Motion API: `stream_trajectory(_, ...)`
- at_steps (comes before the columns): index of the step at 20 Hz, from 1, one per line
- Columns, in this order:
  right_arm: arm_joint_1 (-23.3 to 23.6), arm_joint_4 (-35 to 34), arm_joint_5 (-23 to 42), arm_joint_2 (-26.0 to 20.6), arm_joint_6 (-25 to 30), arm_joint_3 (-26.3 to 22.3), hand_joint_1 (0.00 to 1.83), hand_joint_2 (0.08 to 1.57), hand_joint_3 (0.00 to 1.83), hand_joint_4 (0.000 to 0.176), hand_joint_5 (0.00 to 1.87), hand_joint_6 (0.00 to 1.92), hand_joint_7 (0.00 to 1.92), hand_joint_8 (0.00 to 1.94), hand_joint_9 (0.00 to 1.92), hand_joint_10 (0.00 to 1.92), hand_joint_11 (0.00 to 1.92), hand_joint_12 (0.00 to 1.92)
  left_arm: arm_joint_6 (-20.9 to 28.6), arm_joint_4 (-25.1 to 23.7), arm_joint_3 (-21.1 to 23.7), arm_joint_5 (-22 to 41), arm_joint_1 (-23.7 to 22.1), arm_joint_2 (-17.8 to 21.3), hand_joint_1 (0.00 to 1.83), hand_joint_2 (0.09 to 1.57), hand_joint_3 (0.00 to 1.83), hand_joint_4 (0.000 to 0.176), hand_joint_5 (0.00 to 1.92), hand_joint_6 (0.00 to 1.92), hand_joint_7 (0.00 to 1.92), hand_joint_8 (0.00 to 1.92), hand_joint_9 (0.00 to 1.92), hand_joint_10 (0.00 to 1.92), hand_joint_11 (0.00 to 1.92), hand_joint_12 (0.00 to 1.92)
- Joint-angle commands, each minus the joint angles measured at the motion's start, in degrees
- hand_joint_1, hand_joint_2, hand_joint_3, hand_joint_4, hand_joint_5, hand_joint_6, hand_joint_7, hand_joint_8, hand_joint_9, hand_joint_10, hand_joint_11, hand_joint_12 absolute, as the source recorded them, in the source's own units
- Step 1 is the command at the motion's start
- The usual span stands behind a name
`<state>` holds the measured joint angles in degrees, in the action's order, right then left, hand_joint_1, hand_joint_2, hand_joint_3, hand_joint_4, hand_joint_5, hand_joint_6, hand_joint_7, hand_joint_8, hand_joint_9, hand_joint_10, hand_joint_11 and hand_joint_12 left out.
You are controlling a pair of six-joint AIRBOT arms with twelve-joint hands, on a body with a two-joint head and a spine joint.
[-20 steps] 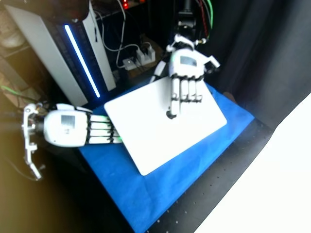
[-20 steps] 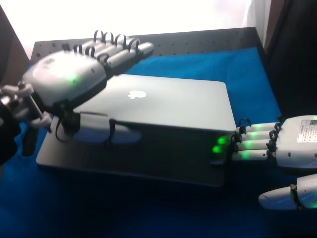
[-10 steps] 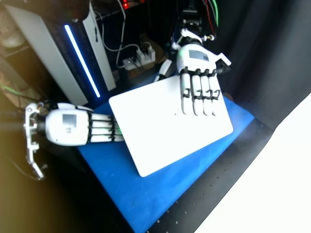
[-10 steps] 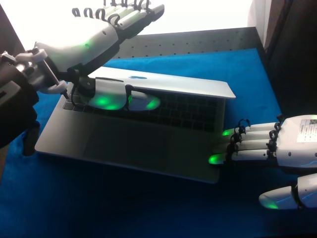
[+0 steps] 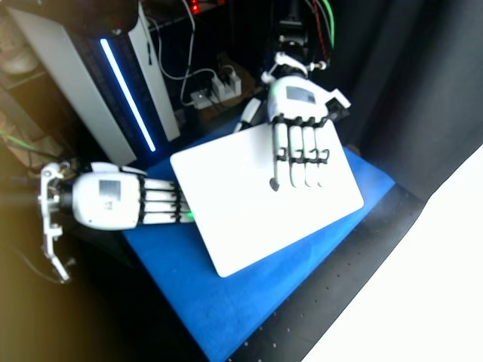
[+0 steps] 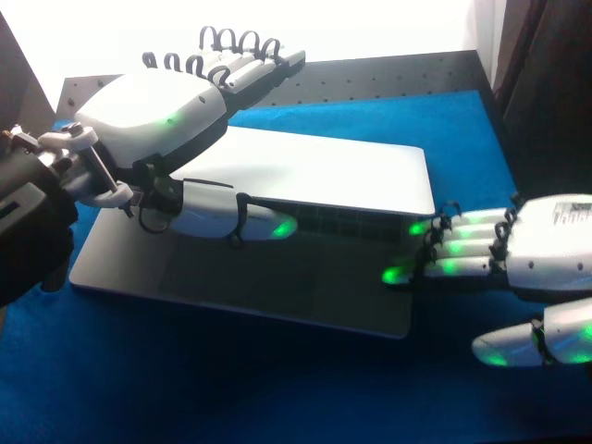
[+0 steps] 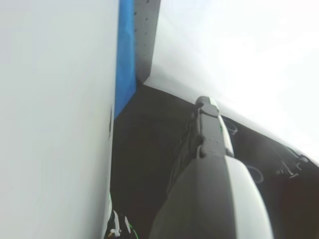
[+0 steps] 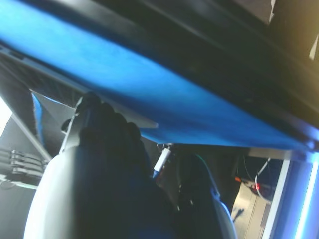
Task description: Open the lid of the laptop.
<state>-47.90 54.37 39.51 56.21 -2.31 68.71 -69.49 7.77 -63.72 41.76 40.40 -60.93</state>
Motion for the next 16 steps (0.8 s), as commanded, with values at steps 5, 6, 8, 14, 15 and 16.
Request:
stream_trajectory(5,1.82,-1.86,4.67,5.44,0.27,3.05,0.0,1.5,0.0,0.0,0.05,0.01,0.02,0.01,0.0,0.0,0.0,0.0,-0.02,0.92,0.1,8.67,-1.04,-0.16,0.67,0.94,0.0,0.0,0.0,0.0,0.0,0.0,0.0,0.0,0.0,0.0)
stream_trajectory(6,1.82,-1.86,4.57,6.57,0.28,3.88,0.0,1.5,0.0,0.0,0.09,0.01,0.06,0.01,0.01,0.0,0.0,0.0,-0.02,0.93,0.05,8.69,-1.28,-0.21,0.67,0.94,0.0,0.0,0.0,0.0,0.0,0.0,0.0,0.0,0.0,0.0)
stream_trajectory(8,1.79,-1.77,4.22,7.7,0.29,4.36,0.0,1.49,0.0,0.0,0.09,0.0,0.07,0.0,0.01,0.0,0.0,0.0,-0.02,0.98,-0.32,8.62,-2.1,-0.52,0.69,0.94,0.0,0.0,0.0,0.0,0.0,0.0,0.0,0.0,0.0,0.0)
stream_trajectory(14,1.76,0.54,3.01,9.34,0.31,4.91,0.0,1.48,0.0,0.0,0.05,0.0,0.0,0.0,0.0,0.0,0.0,0.0,-0.02,1.2,-2.53,6.51,-4.82,-1.93,0.68,0.98,0.01,0.011,0.0,0.0,0.0,0.0,0.0,0.0,0.0,0.0)
stream_trajectory(15,1.76,0.72,2.92,9.4,0.32,4.91,0.0,1.48,0.0,0.0,0.05,0.0,0.0,0.0,0.0,0.0,0.0,0.0,-0.02,1.23,-3.36,5.61,-5.81,-2.52,0.68,0.99,0.01,0.01,0.0,0.0,0.0,0.0,0.0,0.0,0.0,0.0)
stream_trajectory(16,1.75,0.92,2.88,9.5,0.33,4.91,0.0,1.48,0.0,0.0,0.05,0.0,0.0,0.0,0.0,0.0,0.0,0.0,-0.02,1.24,-4.74,3.96,-7.29,-3.4,0.66,0.99,0.01,0.018,0.0,0.0,0.0,0.0,0.0,0.0,0.0,0.0)
